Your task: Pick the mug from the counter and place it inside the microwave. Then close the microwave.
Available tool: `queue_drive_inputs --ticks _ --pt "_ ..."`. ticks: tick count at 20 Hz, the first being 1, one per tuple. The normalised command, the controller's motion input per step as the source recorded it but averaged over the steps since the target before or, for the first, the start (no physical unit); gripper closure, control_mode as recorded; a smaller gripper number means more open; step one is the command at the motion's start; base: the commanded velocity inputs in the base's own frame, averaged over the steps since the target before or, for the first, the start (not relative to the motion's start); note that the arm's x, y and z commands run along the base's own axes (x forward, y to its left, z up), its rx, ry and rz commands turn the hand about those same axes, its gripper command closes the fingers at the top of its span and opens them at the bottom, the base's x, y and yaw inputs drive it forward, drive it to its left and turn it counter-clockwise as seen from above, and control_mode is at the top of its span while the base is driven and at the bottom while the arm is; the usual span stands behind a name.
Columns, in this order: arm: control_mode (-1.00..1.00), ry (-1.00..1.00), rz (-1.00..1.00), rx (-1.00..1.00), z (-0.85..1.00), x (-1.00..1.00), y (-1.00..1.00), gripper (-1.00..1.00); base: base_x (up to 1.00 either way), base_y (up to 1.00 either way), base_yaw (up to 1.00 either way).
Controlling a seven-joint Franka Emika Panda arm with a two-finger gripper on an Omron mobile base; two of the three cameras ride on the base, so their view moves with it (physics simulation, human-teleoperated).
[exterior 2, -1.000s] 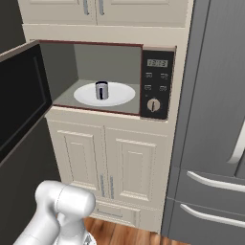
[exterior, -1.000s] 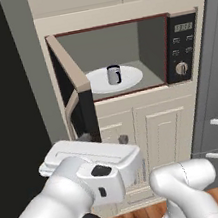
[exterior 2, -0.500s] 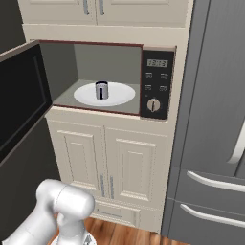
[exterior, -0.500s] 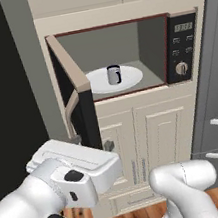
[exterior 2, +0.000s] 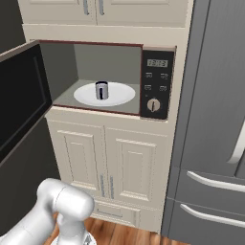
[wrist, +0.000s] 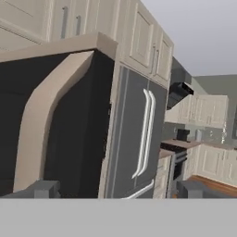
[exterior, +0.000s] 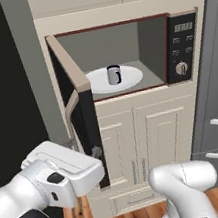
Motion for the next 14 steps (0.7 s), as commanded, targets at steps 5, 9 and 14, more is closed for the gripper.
queue_drive_inputs --ticks 5,9,14 --pt "-1.00 0.00 -0.04 0.00 -0.19 0.18 0.26 -1.00 0.00 0.00 0.00" --pt "-1.00 0.00 -0.03 0.00 -0.19 0.14 0.29 -1.00 0.00 0.00 0.00" --pt "-1.00 0.00 -0.04 0.00 -0.27 0.17 0.23 -1.00 0.00 0.00 0.00"
